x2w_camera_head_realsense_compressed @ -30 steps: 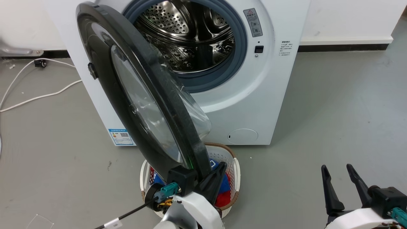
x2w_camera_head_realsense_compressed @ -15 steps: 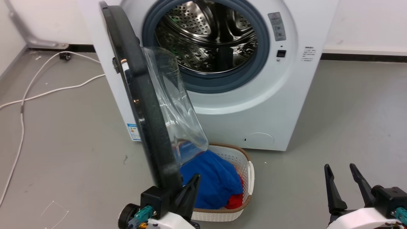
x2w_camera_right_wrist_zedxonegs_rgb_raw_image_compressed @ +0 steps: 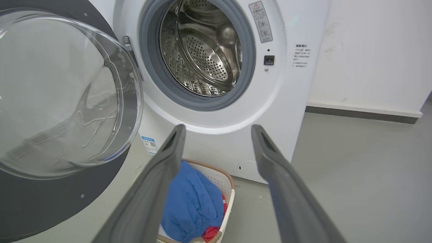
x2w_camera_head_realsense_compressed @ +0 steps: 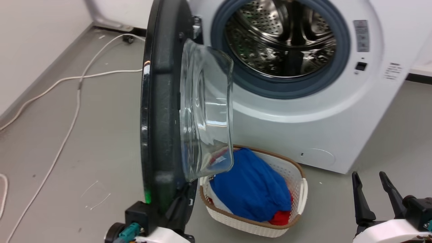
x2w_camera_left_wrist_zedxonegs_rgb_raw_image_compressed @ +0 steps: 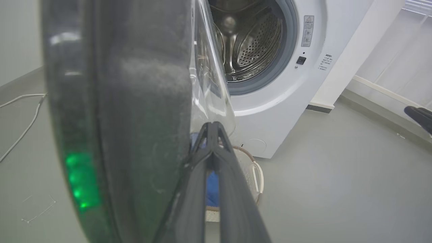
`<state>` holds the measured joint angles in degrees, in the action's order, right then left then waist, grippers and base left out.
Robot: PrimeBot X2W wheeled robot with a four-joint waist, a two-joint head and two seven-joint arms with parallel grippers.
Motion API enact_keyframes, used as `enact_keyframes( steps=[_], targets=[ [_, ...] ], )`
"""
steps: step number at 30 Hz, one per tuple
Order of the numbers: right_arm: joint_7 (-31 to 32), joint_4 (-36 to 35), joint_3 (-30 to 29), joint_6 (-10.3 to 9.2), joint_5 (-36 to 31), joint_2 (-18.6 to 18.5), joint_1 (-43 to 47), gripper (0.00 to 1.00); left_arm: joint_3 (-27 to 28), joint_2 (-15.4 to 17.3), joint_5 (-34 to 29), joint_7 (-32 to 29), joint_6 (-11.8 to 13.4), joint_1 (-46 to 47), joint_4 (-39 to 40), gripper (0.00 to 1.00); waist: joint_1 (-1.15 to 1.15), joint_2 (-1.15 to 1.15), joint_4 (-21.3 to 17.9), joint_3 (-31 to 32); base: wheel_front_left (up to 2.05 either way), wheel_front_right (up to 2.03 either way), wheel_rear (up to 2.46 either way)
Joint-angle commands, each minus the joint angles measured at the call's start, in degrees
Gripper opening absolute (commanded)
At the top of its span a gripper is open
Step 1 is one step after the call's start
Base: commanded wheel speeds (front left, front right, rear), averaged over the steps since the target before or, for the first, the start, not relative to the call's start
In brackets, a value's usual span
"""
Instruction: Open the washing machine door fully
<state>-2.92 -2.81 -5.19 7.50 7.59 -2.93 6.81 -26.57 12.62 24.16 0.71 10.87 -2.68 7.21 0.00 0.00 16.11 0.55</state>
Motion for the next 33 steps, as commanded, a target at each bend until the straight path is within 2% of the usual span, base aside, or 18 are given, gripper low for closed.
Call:
enact_keyframes(
  steps=[1, 7, 13, 25, 33],
  targets=[
    [0.1, -0.2, -0.2, -0.01, -0.1, 0.1, -0.6, 1.00, 1.4, 1.0, 0.4, 0.3, 0.8, 0.0, -0.4, 0.00, 0.00, 0.00, 3.2, -0.6, 0.00, 0.00, 0.00],
    [0.3, -0.9, -0.2, -0.01, -0.8, 0.1, -1.4, 1.00, 6.3, 2.2, 2.9, 2.4, 1.3, 1.1, -2.2, 0.00, 0.00, 0.00, 7.1, -1.6, 0.00, 0.00, 0.00],
    [1.1, -1.9, -0.1, -0.01, -1.4, 0.1, -2.4, 1.00, 11.3, 3.8, 5.2, 5.3, 0.5, 4.4, -5.8, 0.00, 0.00, 0.00, 8.7, -3.3, 0.00, 0.00, 0.00],
    [2.9, -3.5, 0.6, -0.01, -3.1, 0.1, -4.5, 1.00, 21.4, 9.6, 9.8, 9.8, -2.0, 13.1, -18.4, 0.00, 0.00, 0.00, 6.1, -6.9, 0.00, 0.00, 0.00],
    [3.3, -4.2, 0.3, -0.01, -3.7, 0.1, -5.7, 1.00, 25.8, 13.6, 12.4, 11.2, -4.1, 19.8, -28.4, 0.00, 0.00, 0.00, 4.4, -9.2, 0.00, 0.00, 0.00]
  ],
)
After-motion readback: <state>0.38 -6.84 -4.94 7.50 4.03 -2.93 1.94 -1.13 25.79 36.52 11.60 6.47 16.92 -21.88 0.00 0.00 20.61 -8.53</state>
